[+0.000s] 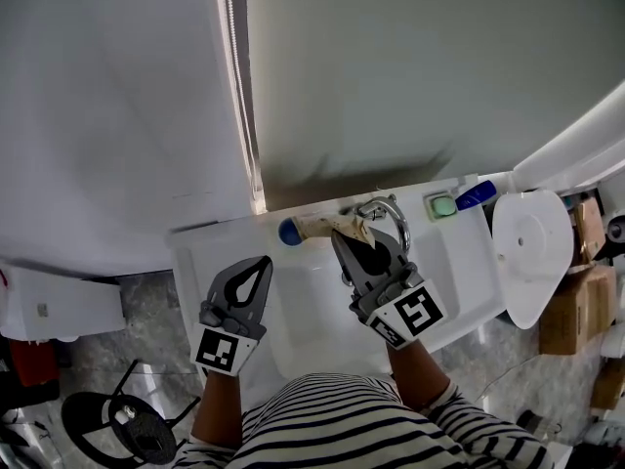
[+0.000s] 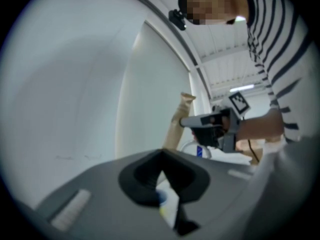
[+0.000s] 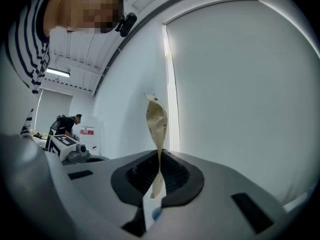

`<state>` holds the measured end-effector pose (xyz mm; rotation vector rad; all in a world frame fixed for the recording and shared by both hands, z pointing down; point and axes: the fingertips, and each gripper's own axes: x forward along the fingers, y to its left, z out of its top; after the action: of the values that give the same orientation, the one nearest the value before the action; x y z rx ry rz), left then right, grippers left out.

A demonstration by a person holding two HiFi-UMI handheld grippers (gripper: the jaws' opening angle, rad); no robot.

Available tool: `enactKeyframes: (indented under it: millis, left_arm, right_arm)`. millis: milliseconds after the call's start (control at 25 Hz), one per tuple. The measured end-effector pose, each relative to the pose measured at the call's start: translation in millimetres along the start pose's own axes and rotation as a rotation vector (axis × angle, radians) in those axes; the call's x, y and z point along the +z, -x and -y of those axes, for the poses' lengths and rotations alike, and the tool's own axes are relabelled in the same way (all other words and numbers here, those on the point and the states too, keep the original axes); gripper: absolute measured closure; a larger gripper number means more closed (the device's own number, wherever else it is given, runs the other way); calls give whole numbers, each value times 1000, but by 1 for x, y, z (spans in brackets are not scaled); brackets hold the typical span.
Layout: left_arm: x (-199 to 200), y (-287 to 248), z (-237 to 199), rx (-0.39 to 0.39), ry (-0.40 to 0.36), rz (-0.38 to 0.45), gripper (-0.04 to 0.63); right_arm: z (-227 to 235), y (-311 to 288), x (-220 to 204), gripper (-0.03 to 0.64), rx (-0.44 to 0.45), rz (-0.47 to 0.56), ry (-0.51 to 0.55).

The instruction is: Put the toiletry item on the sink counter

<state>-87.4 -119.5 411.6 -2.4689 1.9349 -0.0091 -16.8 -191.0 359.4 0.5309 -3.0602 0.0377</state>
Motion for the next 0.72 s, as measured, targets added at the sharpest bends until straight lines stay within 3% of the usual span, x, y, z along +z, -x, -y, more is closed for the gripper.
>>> enactKeyframes:
  millis: [720]
  left_arm:
    - [-22, -16, -22, 16, 48, -4, 589]
  right_arm:
    - [16, -45, -84, 603, -14, -198, 6]
